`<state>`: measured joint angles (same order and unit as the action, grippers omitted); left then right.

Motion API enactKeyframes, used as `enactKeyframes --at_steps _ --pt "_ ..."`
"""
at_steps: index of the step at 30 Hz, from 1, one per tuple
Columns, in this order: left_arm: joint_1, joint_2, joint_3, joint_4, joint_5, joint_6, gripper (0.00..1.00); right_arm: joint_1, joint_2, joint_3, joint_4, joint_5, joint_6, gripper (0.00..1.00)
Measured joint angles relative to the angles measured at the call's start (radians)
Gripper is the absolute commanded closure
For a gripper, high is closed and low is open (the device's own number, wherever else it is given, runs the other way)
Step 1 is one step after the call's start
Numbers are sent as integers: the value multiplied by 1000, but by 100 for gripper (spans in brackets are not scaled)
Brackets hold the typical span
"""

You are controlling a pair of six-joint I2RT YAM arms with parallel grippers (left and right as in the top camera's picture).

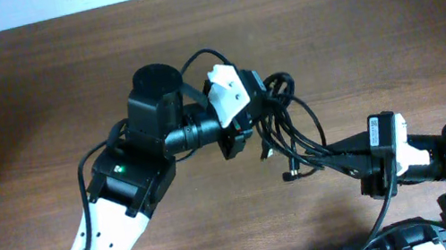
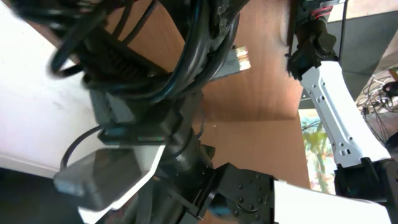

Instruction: Untangle cables

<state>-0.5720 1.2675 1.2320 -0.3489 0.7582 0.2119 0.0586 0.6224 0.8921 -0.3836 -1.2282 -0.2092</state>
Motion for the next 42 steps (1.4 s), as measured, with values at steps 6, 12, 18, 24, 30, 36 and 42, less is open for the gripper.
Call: enactKeyframes --at_steps 6,12,18,24,30,36,42 --pt "0 0 -1 85 0 -153 100 0 0 2 2 0 0 96" --pt "-5 -3 -1 85 -121 -329 100 0 9 2 0 43 0 96" --pt "-6 -7 -1 87 -149 -394 100 -1 10 2 -1 50 0 96" --pt "-6 -8 -1 88 -151 -417 68 -1 10 2 -5 51 1 96" --pt "8 -7 0 85 -232 -448 46 -1 0 2 -6 11 0 96" --pt "8 -7 0 68 -242 -448 28 -1 0 2 -7 3 0 96" --pt "8 -7 2 -98 -455 -444 2 -1 0 2 -5 3 0 96"
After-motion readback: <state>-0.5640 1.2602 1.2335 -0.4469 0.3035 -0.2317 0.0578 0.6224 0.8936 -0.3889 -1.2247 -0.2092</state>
